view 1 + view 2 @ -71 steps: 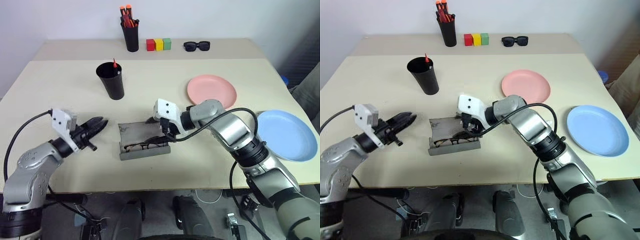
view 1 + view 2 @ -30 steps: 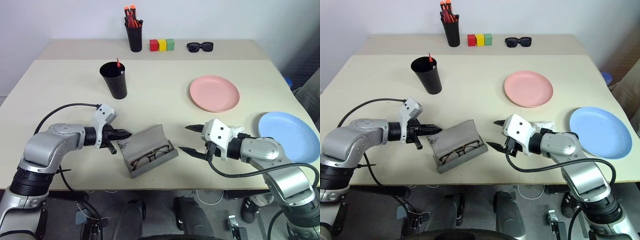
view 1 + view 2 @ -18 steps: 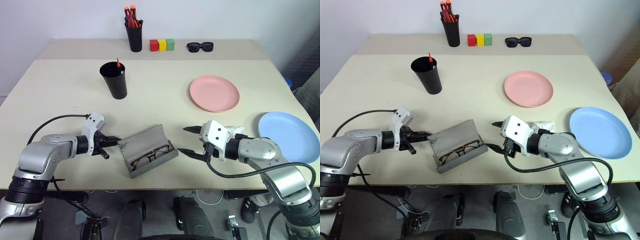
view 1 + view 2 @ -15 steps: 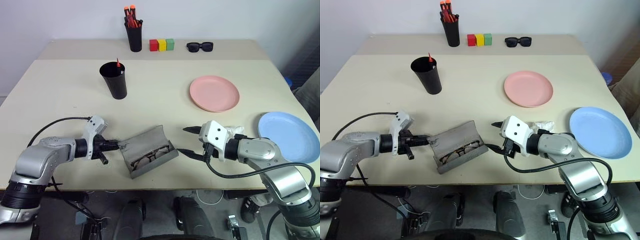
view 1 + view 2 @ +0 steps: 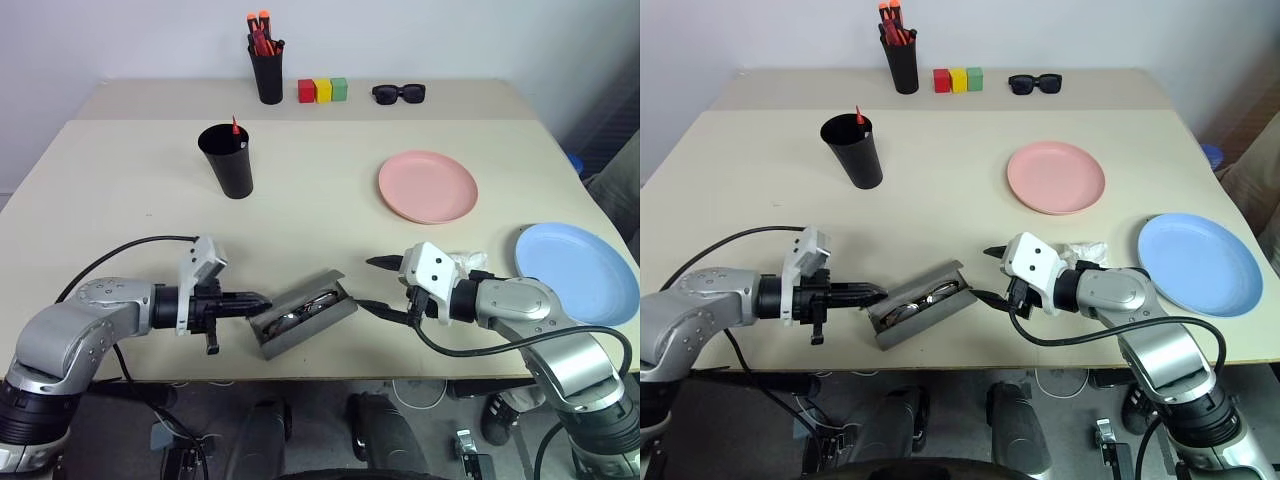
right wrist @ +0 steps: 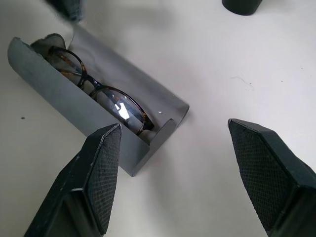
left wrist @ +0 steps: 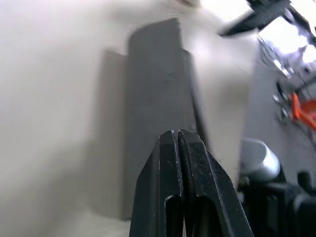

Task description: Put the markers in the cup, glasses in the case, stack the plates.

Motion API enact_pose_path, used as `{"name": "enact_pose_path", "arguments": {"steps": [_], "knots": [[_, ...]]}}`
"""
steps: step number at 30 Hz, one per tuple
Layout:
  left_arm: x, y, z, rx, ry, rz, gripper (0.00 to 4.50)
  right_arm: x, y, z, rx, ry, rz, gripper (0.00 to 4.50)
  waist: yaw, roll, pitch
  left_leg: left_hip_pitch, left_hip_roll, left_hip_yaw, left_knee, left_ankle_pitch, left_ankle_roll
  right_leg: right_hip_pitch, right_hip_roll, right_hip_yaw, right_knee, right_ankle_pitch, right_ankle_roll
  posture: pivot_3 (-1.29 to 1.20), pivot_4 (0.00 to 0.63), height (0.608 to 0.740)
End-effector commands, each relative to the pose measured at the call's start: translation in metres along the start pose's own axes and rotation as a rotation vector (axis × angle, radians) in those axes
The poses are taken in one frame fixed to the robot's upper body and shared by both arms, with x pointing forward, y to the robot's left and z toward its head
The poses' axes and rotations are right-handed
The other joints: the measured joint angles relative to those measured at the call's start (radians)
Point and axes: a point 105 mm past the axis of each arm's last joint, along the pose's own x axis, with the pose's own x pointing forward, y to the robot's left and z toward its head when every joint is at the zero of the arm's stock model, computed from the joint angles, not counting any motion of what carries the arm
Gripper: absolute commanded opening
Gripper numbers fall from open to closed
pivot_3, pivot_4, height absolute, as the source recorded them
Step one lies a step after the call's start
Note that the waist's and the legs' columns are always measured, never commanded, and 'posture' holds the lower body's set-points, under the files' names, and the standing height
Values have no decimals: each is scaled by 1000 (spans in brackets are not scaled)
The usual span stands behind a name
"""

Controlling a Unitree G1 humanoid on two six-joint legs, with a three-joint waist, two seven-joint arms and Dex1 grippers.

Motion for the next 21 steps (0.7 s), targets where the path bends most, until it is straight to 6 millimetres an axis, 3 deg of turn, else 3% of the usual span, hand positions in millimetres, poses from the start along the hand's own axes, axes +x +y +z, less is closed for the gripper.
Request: {"name": "enact_pose_path", "arguments": {"steps": [1, 7, 11, 15, 18, 21], "knots": [[5, -12, -6, 76, 59, -45, 50, -6, -7, 8, -5, -29, -22, 3493, 0, 0, 0, 0, 0, 0, 0, 0, 0, 0, 0, 0, 0, 0, 0, 0, 150, 740], [9, -11, -17, 103, 103, -37, 50, -7, -18, 5, 4, -28, -64, 3493, 1, 0, 0, 0, 0, 1, 0, 0, 0, 0, 0, 0, 0, 0, 0, 0, 150, 740], [9, -4, -3, 155, -5, 15, 50, -9, -39, 2, 2, -9, -146, 3493, 1, 0, 0, 0, 0, 1, 0, 0, 0, 0, 0, 1, 0, 0, 0, 0, 150, 740], [2, 7, 34, 285, -269, 101, 50, -10, -82, -10, -23, 75, -343, 3493, 1, 0, 0, 0, 0, 2, 1, 0, 0, 0, 0, 1, 0, 0, -1, 0, 150, 740], [2, 6, 43, 311, -324, 103, 50, -12, -120, -31, -105, 228, -505, 3493, 0, 0, 0, 0, 0, 2, 1, 0, 0, 0, 0, 1, 0, 0, -1, 0, 150, 740], [5, 3, 44, 329, -341, 95, 50, -14, -143, -48, -235, 366, -578, 3493, -2, 0, 0, 0, -1, 2, 1, 0, 0, 0, 0, 1, 0, 0, -1, 0, 150, 740]]}}
